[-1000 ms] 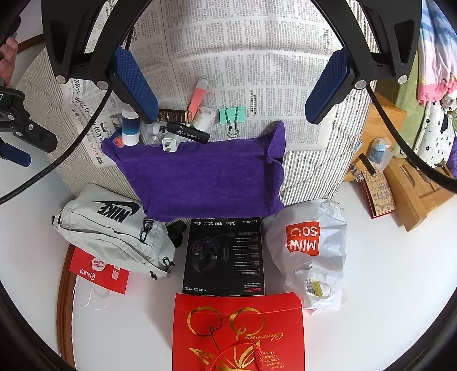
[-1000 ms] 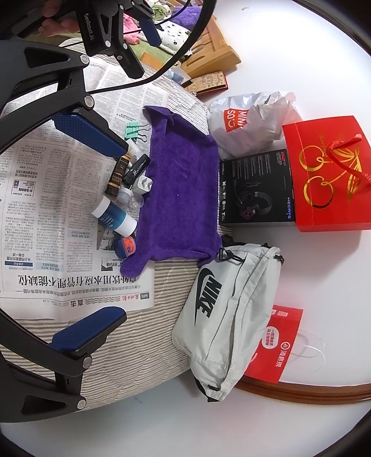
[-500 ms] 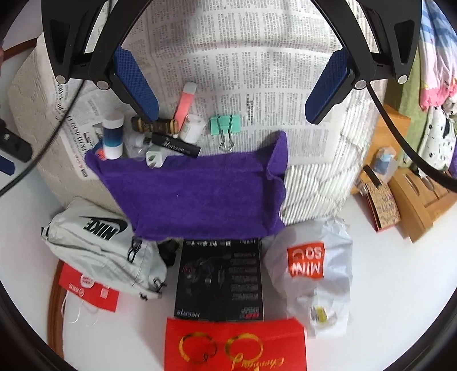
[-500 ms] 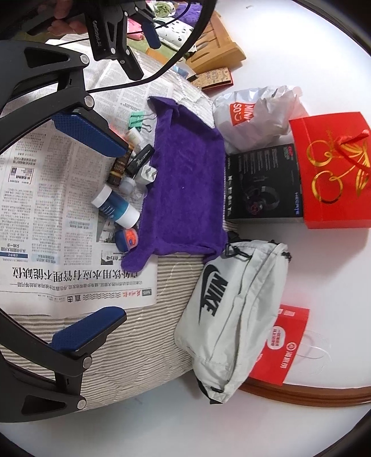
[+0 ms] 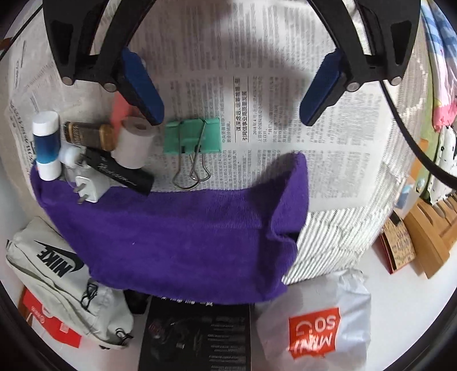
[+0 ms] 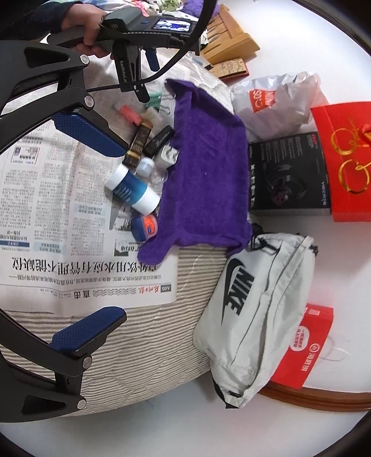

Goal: Organize rigid objects
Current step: 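Grasp the mint-green binder clip with the left gripper while the right gripper grasps the lip balm tin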

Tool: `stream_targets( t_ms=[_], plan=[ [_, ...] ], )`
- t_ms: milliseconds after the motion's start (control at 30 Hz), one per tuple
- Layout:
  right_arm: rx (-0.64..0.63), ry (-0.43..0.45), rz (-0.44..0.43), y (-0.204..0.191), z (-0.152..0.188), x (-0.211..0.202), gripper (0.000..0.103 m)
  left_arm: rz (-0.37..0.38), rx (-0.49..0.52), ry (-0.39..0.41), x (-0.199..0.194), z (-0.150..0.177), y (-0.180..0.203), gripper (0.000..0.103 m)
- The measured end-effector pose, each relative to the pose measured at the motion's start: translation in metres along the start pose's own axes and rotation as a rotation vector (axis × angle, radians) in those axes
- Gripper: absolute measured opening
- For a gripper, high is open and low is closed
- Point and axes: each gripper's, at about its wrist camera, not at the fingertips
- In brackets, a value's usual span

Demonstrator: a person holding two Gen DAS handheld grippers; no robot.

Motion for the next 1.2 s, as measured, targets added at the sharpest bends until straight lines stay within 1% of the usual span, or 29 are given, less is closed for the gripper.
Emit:
stream_targets(
  t_ms=[67,133,233,333,400,500,533,567,600,633,733,800,900,1000,1067,1133,1200],
  plan=[
    [0.016,-0.014,0.006,0.007,-0.001,0.006,0.103,0.021,-0.011,-0.009,0.004,-0.001,0.003,0.093],
    [0.033,-0.026,0.004,0.014,-0.001,0.011,0.103,0.026,-0.020,-0.006,0.006,-0.003,0.007,0.093],
    [0.054,-0.039,-0.008,0.021,-0.001,0.017,0.103,0.019,-0.023,0.010,0.007,-0.007,0.010,0.093],
    [0.056,-0.050,-0.004,0.025,0.000,0.023,0.103,-0.005,-0.032,0.023,0.011,-0.009,0.012,0.094],
    [0.056,-0.062,-0.001,0.026,0.001,0.028,0.103,-0.005,-0.040,0.040,0.009,-0.007,0.012,0.088],
    [0.057,-0.075,-0.008,0.030,0.002,0.035,0.103,-0.002,-0.061,0.064,0.005,-0.004,0.009,0.069],
    [0.055,-0.074,-0.012,0.031,0.003,0.037,0.103,-0.004,-0.071,0.074,0.004,-0.004,0.007,0.055],
    [0.050,-0.069,-0.018,0.032,0.003,0.041,0.103,-0.006,-0.074,0.083,0.003,-0.004,0.005,0.049],
    [0.047,-0.067,-0.022,0.032,0.003,0.044,0.103,0.000,-0.071,0.091,0.003,-0.004,0.003,0.046],
    [0.041,-0.065,-0.027,0.033,0.003,0.047,0.103,0.009,-0.065,0.102,0.003,-0.003,0.003,0.039],
    [0.021,-0.072,-0.039,0.036,0.005,0.060,0.103,0.028,-0.063,0.127,0.004,-0.002,0.000,0.039],
    [0.014,-0.073,-0.037,0.039,0.004,0.070,0.103,0.025,-0.057,0.141,0.003,0.000,0.000,0.039],
    [0.005,-0.072,-0.039,0.043,0.002,0.084,0.100,0.023,-0.057,0.144,0.002,0.001,0.002,0.039],
    [0.009,-0.096,-0.052,0.046,0.001,0.098,0.091,0.024,-0.058,0.144,0.002,0.001,0.001,0.039],
    [0.010,-0.113,-0.080,0.046,0.003,0.106,0.080,0.023,-0.057,0.144,0.001,0.002,0.000,0.039],
    [0.003,-0.114,-0.110,0.044,0.004,0.110,0.075,0.022,-0.057,0.144,0.001,0.002,0.000,0.039],
    [-0.010,-0.111,-0.126,0.042,0.006,0.114,0.074,0.024,-0.057,0.144,0.001,0.002,-0.001,0.039]
  ],
)
Point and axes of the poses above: each gripper's, at about its wrist camera, not at the fingertips, and x roughly the way its jaws point, y to its right, z to its underside, and after that the axes turned 15 degrees about -z, right-handed
